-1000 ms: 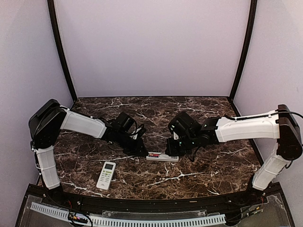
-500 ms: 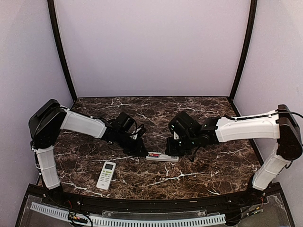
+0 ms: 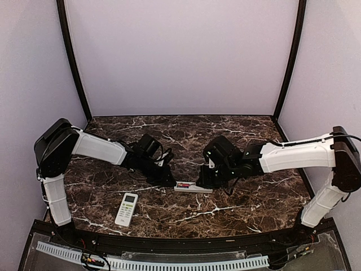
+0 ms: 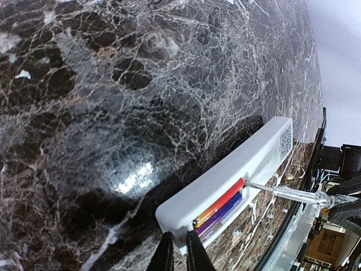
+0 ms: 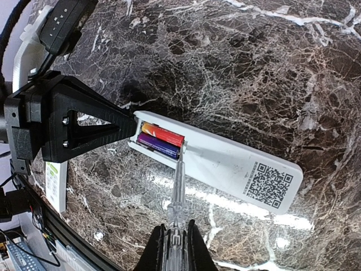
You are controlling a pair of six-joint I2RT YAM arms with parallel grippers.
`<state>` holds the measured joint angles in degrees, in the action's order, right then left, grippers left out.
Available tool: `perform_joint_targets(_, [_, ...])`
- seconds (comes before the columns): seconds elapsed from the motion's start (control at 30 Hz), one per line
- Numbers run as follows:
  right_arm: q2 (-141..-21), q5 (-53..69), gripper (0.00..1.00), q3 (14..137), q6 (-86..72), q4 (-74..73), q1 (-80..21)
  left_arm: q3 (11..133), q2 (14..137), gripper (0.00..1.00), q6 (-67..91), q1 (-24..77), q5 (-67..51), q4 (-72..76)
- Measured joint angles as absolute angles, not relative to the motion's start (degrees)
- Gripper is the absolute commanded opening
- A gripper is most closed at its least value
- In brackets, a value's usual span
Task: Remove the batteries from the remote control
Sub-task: Remove the battery from the remote control without the battery cover.
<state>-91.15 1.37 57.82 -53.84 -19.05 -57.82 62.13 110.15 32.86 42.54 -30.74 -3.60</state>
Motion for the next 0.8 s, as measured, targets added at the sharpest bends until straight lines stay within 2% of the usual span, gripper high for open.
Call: perform_joint_targets(0.8, [-88.2,3.9,0.00,51.2,-58.9,-10.7,-57.1,62.2,110.3,0.07,32.9,42.5,-30.6,-3.7])
